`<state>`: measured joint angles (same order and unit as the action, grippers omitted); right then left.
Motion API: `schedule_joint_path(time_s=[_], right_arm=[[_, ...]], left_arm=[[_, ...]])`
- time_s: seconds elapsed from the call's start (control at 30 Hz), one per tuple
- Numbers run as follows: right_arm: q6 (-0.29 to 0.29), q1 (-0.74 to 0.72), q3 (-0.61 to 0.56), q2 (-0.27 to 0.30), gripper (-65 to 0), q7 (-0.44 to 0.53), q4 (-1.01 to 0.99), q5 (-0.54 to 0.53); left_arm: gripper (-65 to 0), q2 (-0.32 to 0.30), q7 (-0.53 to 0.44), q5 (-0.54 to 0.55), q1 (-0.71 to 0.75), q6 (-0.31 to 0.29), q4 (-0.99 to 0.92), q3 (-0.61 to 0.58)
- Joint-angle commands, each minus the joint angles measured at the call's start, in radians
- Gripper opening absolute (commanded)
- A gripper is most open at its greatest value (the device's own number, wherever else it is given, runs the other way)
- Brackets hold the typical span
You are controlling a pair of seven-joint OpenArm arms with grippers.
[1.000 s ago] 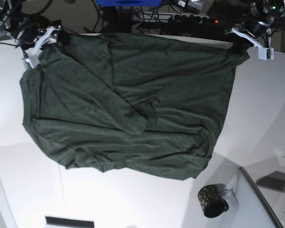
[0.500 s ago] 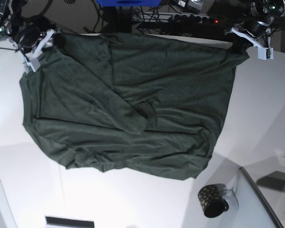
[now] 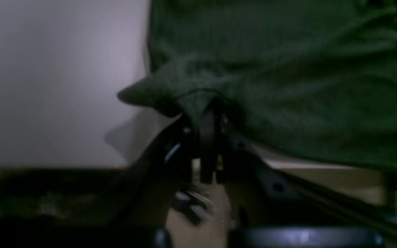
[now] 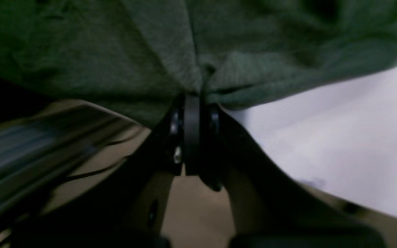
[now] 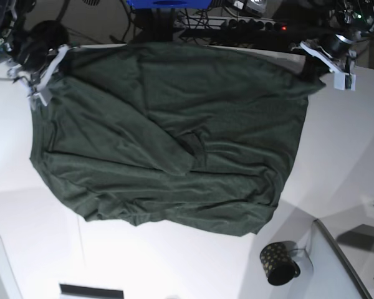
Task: Layout the t-shirt on the table in an organized manner, then fold the t-shirt properly
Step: 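Lift the shirt with both grippers and shake it out over the table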
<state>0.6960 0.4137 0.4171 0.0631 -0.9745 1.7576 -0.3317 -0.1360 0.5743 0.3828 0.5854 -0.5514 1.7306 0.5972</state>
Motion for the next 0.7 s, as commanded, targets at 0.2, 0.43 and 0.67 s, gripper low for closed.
schedule_joint_path(time_s=[0.2,0.43,0.67], right_arm=[[0.002,0.015,0.004,0.004,-64.2,-0.106,0.207,0.078],[0.002,-0.046,-0.001,0.028,-64.2,-0.131,0.213,0.084],[0.002,-0.286,-0.007,0.131,-64.2,-0.243,0.202,0.139]], left_arm=[[-65.0,-0.003,-0.017,-0.143,0.035,-0.005,0.13,0.002],[-65.0,-0.061,0.023,-0.199,-0.031,-0.006,0.156,-0.046],[-65.0,-0.096,0.209,-0.382,-0.278,-0.006,0.197,-0.168]])
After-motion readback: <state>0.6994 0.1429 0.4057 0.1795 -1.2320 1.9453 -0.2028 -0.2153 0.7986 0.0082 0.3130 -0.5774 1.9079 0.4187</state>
